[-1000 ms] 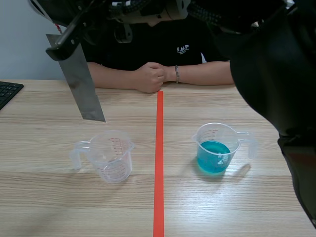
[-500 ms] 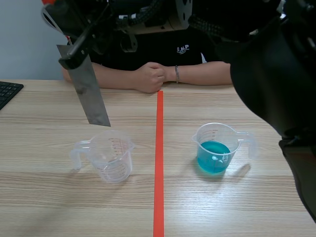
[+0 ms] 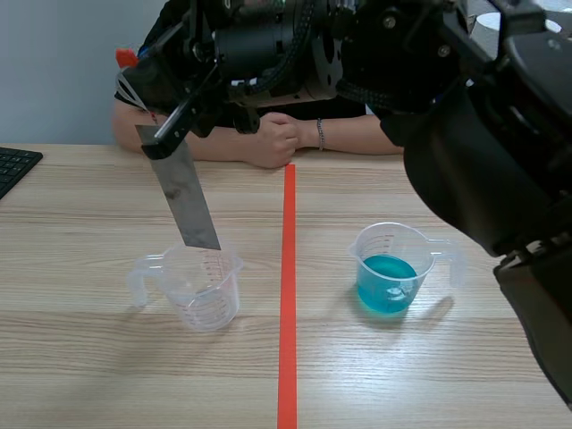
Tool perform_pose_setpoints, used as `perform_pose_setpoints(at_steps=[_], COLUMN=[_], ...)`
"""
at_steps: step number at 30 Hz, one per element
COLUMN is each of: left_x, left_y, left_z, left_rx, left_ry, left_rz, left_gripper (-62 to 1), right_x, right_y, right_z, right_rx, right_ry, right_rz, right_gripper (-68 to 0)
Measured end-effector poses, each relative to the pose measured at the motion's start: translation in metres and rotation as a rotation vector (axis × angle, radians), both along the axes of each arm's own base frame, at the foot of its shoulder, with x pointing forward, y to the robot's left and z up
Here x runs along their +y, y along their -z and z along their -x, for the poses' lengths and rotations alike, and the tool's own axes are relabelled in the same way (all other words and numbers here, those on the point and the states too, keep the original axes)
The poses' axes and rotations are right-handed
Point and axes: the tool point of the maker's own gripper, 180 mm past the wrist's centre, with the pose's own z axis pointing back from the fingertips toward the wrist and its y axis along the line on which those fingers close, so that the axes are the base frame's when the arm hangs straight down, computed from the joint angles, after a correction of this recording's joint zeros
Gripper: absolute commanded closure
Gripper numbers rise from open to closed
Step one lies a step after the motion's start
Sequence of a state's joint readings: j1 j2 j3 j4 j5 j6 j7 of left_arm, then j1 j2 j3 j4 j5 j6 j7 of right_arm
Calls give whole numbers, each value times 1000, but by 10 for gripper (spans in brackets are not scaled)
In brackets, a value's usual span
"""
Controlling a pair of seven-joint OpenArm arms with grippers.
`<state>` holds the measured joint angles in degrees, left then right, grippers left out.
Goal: Do the redox reaction experiment.
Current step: 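Put the plate into the left beaker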
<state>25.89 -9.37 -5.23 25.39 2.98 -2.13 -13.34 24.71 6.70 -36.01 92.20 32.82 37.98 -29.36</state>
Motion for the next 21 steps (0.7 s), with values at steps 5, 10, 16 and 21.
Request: perform_pose_setpoints(at_steps=[5, 10, 16, 21], left_x=[0, 0, 0, 0], left_y=[0, 0, 0, 0], left_z=[0, 0, 0, 0], left_rx=[0, 0, 0, 0], left_ry=[0, 0, 0, 0], left_rz=[0, 0, 0, 0], left_gripper=[-27, -27, -27, -27], right_x=[0, -2, 1, 4], right_y=[7, 20, 40, 58], right_z=[-1, -7, -8, -8], right_rx=[16, 26, 43, 51], right_ry=[-10, -3, -11, -16], right_rz=[-4, 12, 30, 48], right_gripper=[-7, -7, -7, -7])
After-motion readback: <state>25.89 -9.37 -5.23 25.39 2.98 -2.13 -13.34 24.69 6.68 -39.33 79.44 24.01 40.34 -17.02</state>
